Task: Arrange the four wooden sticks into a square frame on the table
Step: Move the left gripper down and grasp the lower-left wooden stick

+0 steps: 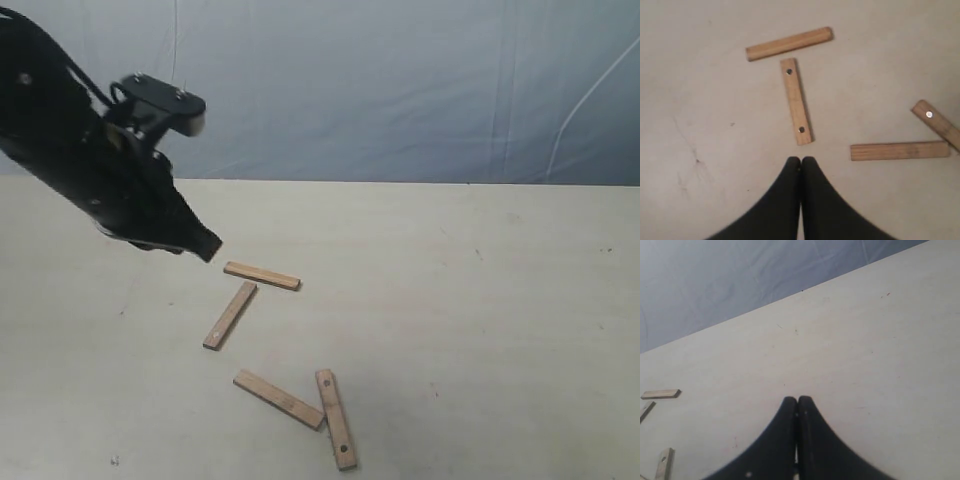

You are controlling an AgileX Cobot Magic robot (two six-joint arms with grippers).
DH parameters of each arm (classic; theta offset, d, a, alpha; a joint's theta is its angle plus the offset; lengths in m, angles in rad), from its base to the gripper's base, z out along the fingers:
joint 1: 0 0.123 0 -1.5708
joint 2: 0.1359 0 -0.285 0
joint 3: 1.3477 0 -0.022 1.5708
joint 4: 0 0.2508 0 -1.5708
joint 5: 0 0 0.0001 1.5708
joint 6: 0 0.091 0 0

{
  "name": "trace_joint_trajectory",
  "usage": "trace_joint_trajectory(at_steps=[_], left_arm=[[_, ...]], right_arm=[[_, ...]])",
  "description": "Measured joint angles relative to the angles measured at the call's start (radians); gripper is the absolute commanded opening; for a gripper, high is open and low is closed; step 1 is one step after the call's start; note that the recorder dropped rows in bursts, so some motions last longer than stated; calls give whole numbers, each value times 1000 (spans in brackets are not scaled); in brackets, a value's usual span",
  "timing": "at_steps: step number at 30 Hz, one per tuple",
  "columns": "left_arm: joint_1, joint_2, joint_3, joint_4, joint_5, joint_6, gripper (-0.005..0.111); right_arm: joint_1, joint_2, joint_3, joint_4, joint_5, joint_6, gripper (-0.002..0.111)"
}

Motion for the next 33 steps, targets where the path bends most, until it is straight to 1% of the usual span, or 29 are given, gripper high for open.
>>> trace_joint_trajectory(at_steps=[2,7,9,11,13,16,19,21,25,26,28,33], left_arm=[[0,68,-17,-20,2,14,16],[0,200,-47,-32,-5,21,45],[0,241,-66,-34,-18,21,51],[0,279,-87,-34,-33,32,53],[0,308,-104,-41,-27,102,53],[-16,332,-113,-51,19,307,53],[-54,336,-114,-75,76,538,53],[-82,336,-114,-104,86,672,53],[-140,339,-94,-212,89,990,61],[-150,342,-89,-235,89,1044,63],[-169,352,-68,-259,83,1142,65],[-180,393,-45,-268,66,1226,65]], right_arm=[[0,0,0,0,0,0,-1],[0,0,0,0,0,0,-1],[0,0,0,0,0,0,-1],[0,0,0,0,0,0,-1],[0,0,0,2,0,0,-1],[0,0,0,2,0,0,-1],[0,0,0,2,0,0,-1],[0,0,0,2,0,0,-1],[0,0,0,2,0,0,-1],[0,0,0,2,0,0,-1],[0,0,0,2,0,0,-1],[0,0,0,2,0,0,-1]])
